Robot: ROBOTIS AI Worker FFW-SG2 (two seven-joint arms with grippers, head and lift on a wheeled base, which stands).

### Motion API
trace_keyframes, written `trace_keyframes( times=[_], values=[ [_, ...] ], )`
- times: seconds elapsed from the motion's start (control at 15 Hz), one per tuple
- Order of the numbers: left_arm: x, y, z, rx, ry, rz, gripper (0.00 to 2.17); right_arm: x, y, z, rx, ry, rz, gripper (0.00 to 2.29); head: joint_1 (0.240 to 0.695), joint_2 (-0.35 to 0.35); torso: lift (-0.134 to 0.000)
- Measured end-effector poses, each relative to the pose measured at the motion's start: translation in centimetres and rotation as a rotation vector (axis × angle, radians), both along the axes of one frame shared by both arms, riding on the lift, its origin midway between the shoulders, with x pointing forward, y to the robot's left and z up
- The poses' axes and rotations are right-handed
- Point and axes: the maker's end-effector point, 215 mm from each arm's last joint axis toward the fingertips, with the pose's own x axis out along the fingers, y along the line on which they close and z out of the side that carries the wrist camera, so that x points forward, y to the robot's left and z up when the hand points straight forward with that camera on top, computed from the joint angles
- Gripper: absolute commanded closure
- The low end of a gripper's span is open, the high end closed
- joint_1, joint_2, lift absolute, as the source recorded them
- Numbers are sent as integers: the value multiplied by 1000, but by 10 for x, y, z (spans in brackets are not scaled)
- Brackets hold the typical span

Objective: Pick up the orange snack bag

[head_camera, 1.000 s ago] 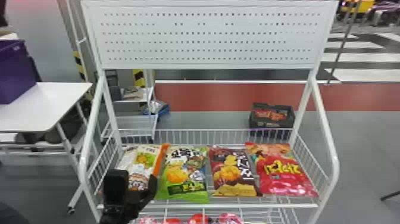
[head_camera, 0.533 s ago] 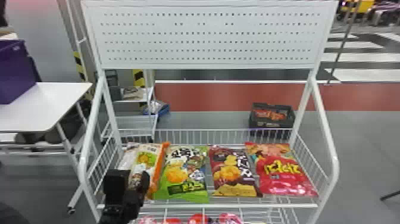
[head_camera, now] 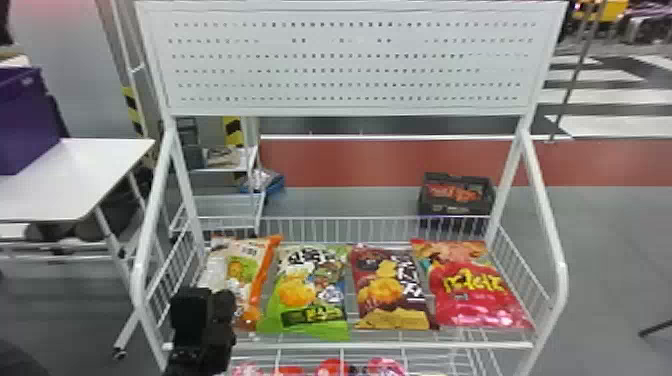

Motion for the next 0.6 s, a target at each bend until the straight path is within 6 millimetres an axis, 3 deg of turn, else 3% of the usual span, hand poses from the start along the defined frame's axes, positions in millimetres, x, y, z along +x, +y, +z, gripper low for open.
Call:
trace_keyframes(
  times=[0.33,0.6],
  values=[
    [-4,3,10,-16,-17,12,1359,0,0,0,0,0,0,144,499,0,0],
    [-8,-10,42,-57,-73,-2,1359,1,0,0,1,-1,0,144,499,0,0]
  ],
)
